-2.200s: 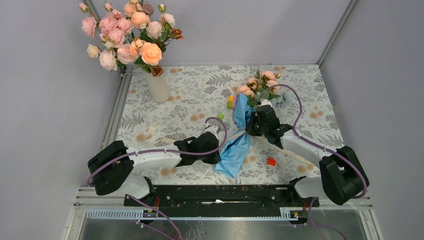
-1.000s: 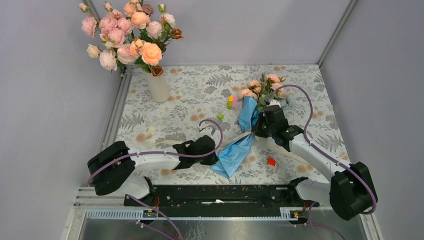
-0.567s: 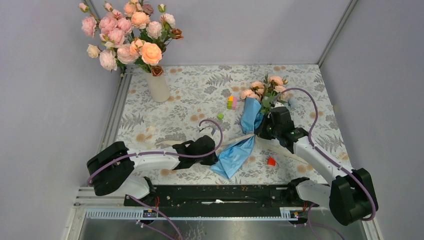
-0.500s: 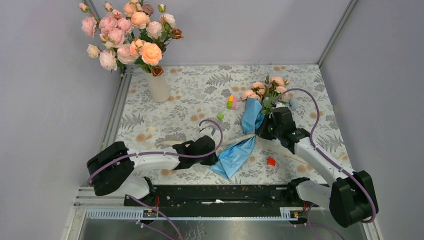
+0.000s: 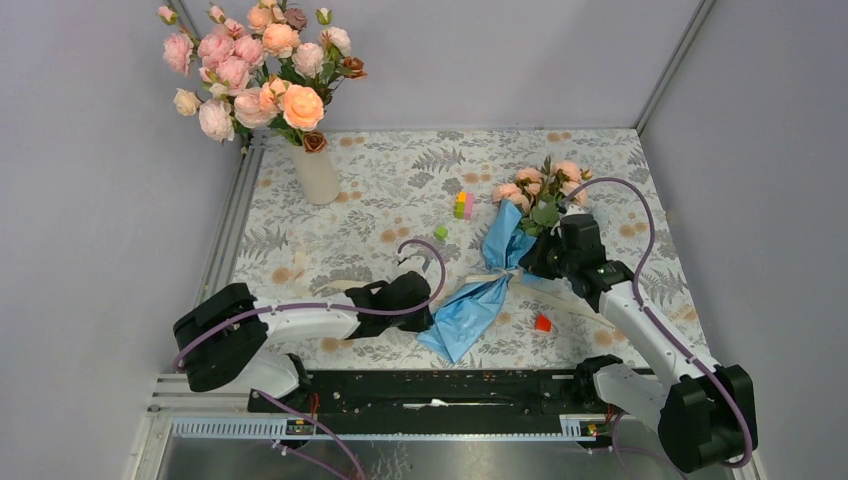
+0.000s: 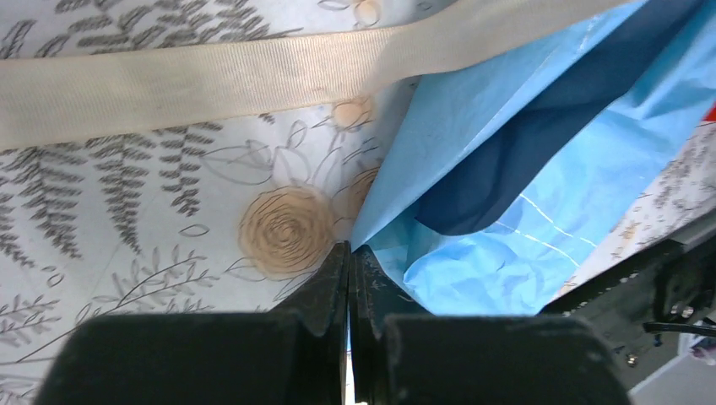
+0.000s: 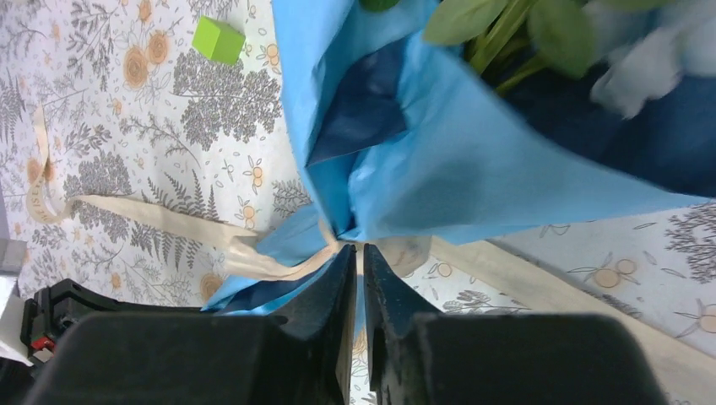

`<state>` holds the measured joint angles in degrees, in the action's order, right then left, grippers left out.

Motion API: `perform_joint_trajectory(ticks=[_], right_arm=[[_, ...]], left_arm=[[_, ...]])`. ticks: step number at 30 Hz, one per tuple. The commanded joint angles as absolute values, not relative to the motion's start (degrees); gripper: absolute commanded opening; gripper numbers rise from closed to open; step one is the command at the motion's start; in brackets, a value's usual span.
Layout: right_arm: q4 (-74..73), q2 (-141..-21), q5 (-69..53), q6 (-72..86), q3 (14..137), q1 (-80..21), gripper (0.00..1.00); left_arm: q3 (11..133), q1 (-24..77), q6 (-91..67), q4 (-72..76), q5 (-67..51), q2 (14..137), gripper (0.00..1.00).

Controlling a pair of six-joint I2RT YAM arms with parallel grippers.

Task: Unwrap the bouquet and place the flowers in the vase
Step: Untie the ribbon from the wrapping paper.

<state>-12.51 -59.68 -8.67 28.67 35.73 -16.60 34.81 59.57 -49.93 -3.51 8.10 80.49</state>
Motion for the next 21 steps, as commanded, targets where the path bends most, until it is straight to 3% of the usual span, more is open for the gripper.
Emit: perform_joint_trajectory(ticks=[1, 6, 13, 21], right_arm=[[-13.09, -57.36, -7.65, 26.2, 36.34, -15.21, 0.17], [-15.73, -55.57, -8.89, 25.16, 36.15, -15.21, 0.22], [-12.86, -51.07, -21.02, 21.64, 34.81, -15.25, 0.41], [-13.53, -53.49, -17.03, 15.52, 38.14, -20.91, 0.44]], left_arm=[[35.12, 59.68, -49.44, -8.03, 10.28, 78.9, 0.0], [35.45, 59.68, -48.88, -8.17, 9.95, 76.89, 0.0], [36.25, 59.7, -47.8, -11.78, 11.44, 71.32, 0.27], [36.86, 59.68, -42.89, -11.18, 10.46, 64.74, 0.5]])
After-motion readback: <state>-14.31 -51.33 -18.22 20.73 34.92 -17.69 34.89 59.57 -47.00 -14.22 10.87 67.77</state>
